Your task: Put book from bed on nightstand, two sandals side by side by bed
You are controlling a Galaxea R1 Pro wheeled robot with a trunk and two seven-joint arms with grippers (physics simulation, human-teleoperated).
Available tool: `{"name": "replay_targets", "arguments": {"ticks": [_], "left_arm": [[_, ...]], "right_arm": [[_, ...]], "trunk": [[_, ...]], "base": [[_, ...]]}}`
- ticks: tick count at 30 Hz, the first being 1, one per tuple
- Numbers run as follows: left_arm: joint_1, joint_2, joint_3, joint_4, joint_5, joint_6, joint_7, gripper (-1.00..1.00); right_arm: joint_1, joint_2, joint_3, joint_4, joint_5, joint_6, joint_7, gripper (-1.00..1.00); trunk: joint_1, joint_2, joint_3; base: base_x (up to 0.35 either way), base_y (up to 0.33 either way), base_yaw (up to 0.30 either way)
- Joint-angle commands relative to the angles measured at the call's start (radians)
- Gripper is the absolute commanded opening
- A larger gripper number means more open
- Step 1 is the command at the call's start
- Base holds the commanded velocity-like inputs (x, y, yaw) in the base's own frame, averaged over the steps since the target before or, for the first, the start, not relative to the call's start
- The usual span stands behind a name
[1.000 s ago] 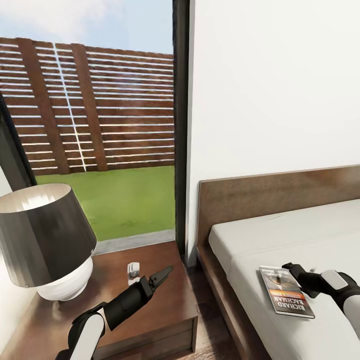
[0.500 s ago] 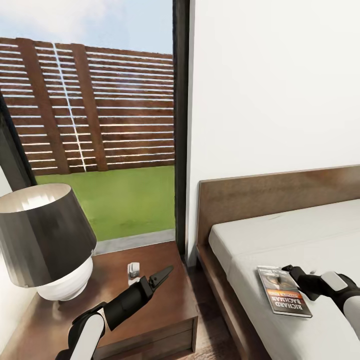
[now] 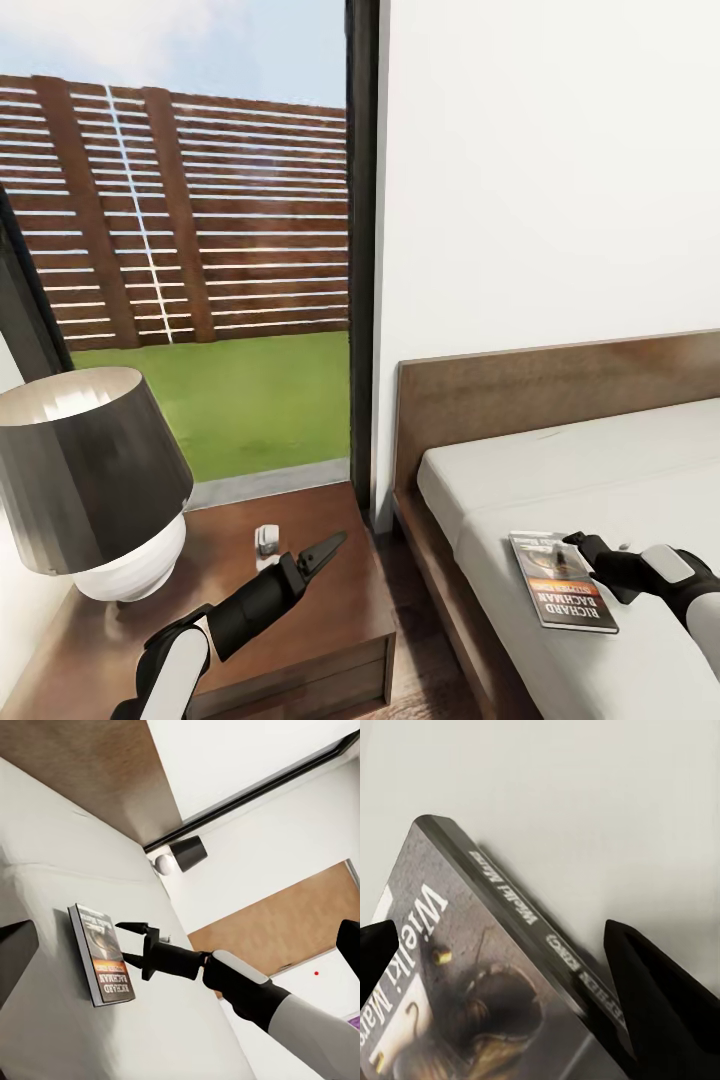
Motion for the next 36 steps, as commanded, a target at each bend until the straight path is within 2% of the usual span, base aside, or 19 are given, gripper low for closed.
{"name": "replay_targets", "arguments": {"ticks": [1, 36], "left_arm": [[-0.001, 0.000, 0.001, 0.000, 0.004, 0.006, 0.000, 1.00], [-0.001, 0.000, 0.001, 0.001, 0.004, 0.006, -0.001, 1.00]], "right_arm": [[0.000, 0.000, -0.001, 0.000, -0.001, 0.005, -0.002, 1.00], [0.000, 0.000, -0.001, 0.000, -0.001, 0.005, -0.002, 1.00]], "trunk": [[0.000, 0.000, -0.001], [0.000, 0.000, -0.001]], "base": [[0.000, 0.000, 0.000], [-0.009, 0.000, 0.000]]}}
